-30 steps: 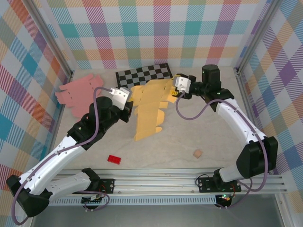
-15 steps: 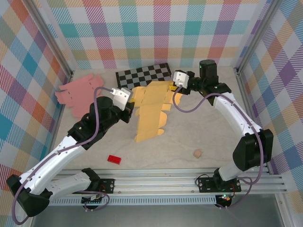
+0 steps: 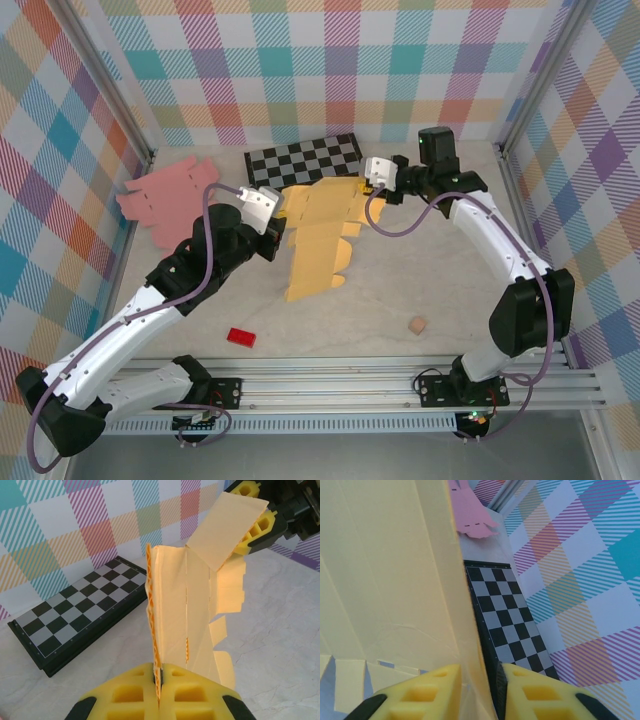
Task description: Fold the paper box
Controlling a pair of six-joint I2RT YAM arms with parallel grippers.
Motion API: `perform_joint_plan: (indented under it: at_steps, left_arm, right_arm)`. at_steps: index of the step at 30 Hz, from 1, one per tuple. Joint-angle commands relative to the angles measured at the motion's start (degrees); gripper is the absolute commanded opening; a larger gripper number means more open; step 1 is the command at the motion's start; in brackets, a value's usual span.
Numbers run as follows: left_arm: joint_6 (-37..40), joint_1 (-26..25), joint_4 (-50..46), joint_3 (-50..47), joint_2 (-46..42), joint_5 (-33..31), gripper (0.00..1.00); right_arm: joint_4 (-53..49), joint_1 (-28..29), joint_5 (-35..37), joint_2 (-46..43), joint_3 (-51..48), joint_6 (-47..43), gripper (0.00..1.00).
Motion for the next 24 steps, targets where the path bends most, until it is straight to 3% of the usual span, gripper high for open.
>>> perform_joint_plan:
  at_steps: [1, 9, 14, 18, 24]
  left_arm:
    - [0.0, -0.7, 1.1, -0.2, 0.1, 0.9, 0.00]
    - [-1.7, -0.7, 1.5, -0.4, -0.3, 0.0, 0.02]
    - [-4.4, -0.7, 4.0, -3.8, -4.1, -4.1, 0.35]
    - [-5.6, -0.7, 5.2, -7.1, -9.3, -7.2, 0.44]
    - [0.0, -0.7, 6.6, -4.8, -12.5, -6.2, 0.66]
  right_arm:
    - [-2.9, 0.3, -3.0, 0.6, 1.9, -1.9, 0.23]
    - [-9.9, 0.7, -3.1, 0.7, 3.5, -8.3, 0.00]
    - [-19.9, 0.8, -2.3, -1.3, 6.7, -9.2, 0.00]
    - [-26.2, 1.3, 2.2, -3.8, 9.1, -5.0, 0.00]
    - [-24.3, 4.8, 18.5, -9.6, 1.9, -7.5, 0.00]
